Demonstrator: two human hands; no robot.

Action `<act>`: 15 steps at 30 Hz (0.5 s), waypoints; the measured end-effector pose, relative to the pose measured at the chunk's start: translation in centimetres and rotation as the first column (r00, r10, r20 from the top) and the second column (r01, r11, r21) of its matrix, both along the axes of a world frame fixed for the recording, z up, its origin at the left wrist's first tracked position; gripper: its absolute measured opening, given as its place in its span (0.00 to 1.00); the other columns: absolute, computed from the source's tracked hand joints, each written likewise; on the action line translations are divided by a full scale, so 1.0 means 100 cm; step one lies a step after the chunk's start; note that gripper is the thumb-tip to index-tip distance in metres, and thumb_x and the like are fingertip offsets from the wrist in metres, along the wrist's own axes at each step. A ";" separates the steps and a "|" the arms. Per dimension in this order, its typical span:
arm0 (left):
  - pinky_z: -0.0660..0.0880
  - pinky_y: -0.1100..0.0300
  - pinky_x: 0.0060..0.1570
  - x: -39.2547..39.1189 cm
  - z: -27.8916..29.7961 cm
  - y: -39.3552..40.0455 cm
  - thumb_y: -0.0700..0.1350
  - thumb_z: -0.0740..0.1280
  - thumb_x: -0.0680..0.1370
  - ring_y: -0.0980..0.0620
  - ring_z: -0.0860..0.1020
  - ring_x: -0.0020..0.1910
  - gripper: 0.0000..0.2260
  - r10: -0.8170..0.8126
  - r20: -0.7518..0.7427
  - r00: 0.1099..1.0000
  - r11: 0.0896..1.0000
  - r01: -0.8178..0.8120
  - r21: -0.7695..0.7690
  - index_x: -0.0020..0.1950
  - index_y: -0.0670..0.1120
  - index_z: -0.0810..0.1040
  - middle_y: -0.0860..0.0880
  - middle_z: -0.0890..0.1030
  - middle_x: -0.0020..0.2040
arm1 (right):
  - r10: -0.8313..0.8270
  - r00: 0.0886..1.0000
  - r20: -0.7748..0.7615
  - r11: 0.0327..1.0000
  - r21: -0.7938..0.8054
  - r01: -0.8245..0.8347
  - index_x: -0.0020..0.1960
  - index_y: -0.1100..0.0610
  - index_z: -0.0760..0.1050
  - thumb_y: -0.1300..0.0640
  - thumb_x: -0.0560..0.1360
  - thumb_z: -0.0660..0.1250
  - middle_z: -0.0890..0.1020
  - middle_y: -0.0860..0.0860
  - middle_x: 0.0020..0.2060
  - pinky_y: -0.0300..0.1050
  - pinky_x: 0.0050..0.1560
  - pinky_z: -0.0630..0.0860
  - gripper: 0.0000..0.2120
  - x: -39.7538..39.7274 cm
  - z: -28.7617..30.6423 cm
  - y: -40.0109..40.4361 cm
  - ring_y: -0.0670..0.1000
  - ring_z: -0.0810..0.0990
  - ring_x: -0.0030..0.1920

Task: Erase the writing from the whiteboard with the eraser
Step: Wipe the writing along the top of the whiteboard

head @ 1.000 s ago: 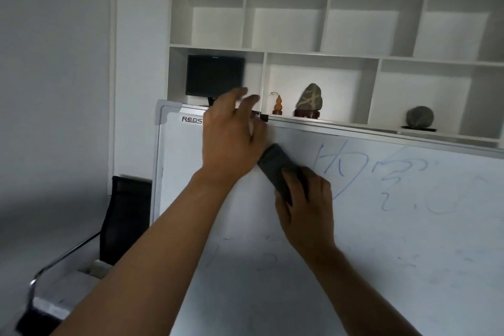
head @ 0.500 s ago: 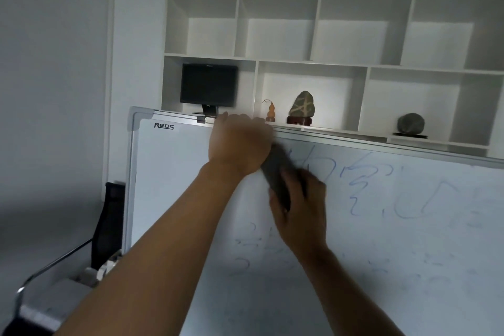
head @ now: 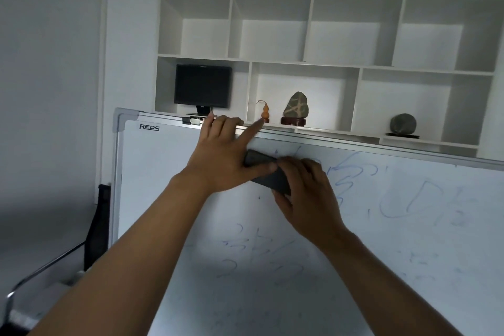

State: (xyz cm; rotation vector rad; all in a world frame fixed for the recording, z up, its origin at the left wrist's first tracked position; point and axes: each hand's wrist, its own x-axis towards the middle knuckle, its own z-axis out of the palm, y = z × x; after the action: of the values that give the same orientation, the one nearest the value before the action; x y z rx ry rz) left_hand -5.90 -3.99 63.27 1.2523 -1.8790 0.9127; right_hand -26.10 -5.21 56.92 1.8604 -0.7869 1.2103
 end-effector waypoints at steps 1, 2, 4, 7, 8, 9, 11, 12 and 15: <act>0.49 0.40 0.73 0.003 -0.002 0.000 0.78 0.48 0.68 0.42 0.65 0.69 0.41 -0.025 0.046 0.999 1.000 0.026 -0.009 0.75 0.58 0.62 0.44 0.71 0.66 | -0.020 0.999 -0.027 1.000 -0.008 0.020 0.64 0.59 0.71 0.54 0.70 0.74 0.79 0.56 0.58 0.55 0.55 0.77 0.26 -0.004 0.004 -0.001 0.58 0.73 0.58; 0.48 0.38 0.73 0.005 -0.004 0.000 0.79 0.50 0.67 0.41 0.64 0.70 0.41 -0.040 0.082 0.996 0.999 0.041 -0.009 0.75 0.60 0.62 0.44 0.70 0.67 | -0.045 0.998 -0.044 0.999 -0.016 0.044 0.65 0.57 0.70 0.53 0.71 0.72 0.79 0.56 0.59 0.56 0.57 0.76 0.25 -0.008 0.009 -0.001 0.58 0.71 0.60; 0.48 0.37 0.72 0.008 -0.006 -0.002 0.78 0.52 0.67 0.41 0.63 0.70 0.39 -0.048 0.110 0.993 0.999 0.050 -0.016 0.73 0.61 0.64 0.43 0.69 0.68 | -0.066 0.997 -0.050 0.998 -0.028 0.064 0.66 0.56 0.69 0.52 0.70 0.71 0.78 0.57 0.60 0.58 0.60 0.72 0.26 -0.012 0.020 -0.002 0.60 0.69 0.63; 0.52 0.37 0.71 0.004 -0.007 -0.002 0.74 0.53 0.71 0.39 0.67 0.68 0.33 -0.054 0.074 0.996 0.997 0.058 -0.050 0.69 0.58 0.70 0.42 0.72 0.66 | -0.039 0.998 -0.043 0.999 -0.029 0.037 0.65 0.57 0.70 0.52 0.70 0.70 0.76 0.59 0.62 0.61 0.64 0.69 0.26 -0.018 0.036 -0.003 0.62 0.67 0.67; 0.53 0.38 0.71 0.002 -0.007 -0.002 0.74 0.53 0.71 0.39 0.68 0.67 0.32 -0.057 0.052 0.997 0.997 0.059 -0.055 0.68 0.58 0.71 0.42 0.73 0.65 | -0.034 0.998 -0.050 0.999 -0.021 0.033 0.65 0.57 0.70 0.51 0.70 0.70 0.74 0.59 0.64 0.62 0.65 0.68 0.26 -0.021 0.042 -0.003 0.63 0.66 0.69; 0.53 0.38 0.71 0.000 -0.007 -0.002 0.73 0.53 0.72 0.40 0.68 0.66 0.32 -0.060 0.028 0.998 0.996 0.061 -0.058 0.68 0.57 0.71 0.42 0.73 0.64 | -0.030 0.998 -0.060 1.000 -0.011 0.029 0.64 0.56 0.70 0.50 0.69 0.71 0.73 0.59 0.65 0.63 0.66 0.66 0.26 -0.025 0.048 -0.004 0.63 0.64 0.70; 0.53 0.39 0.71 -0.005 -0.008 -0.003 0.73 0.52 0.72 0.40 0.69 0.65 0.32 -0.076 -0.013 0.997 0.995 0.075 -0.069 0.68 0.57 0.70 0.43 0.74 0.63 | -0.029 0.995 -0.091 0.999 0.039 0.032 0.64 0.53 0.70 0.47 0.69 0.70 0.70 0.59 0.68 0.63 0.68 0.62 0.26 -0.031 0.058 -0.006 0.62 0.62 0.71; 0.53 0.39 0.71 -0.005 -0.008 -0.003 0.73 0.53 0.72 0.41 0.69 0.65 0.31 -0.085 -0.028 0.996 0.994 0.083 -0.078 0.68 0.57 0.71 0.43 0.74 0.63 | -0.028 0.994 -0.104 0.996 0.077 0.037 0.64 0.52 0.69 0.45 0.69 0.69 0.70 0.58 0.69 0.64 0.68 0.61 0.26 -0.032 0.061 -0.007 0.61 0.63 0.71; 0.55 0.40 0.71 -0.005 -0.011 -0.005 0.73 0.58 0.71 0.42 0.69 0.66 0.30 -0.113 -0.039 0.993 0.986 0.108 -0.127 0.65 0.56 0.74 0.44 0.74 0.62 | -0.039 0.991 -0.129 0.985 0.164 0.060 0.64 0.49 0.67 0.42 0.68 0.67 0.75 0.54 0.65 0.62 0.66 0.64 0.27 -0.033 0.063 -0.009 0.59 0.73 0.64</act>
State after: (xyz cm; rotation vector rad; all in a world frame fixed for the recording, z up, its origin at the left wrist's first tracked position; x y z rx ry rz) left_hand -6.38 -4.50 62.14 1.0751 -1.8073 0.9190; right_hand -29.44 -6.15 63.22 2.0185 -0.8830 1.0117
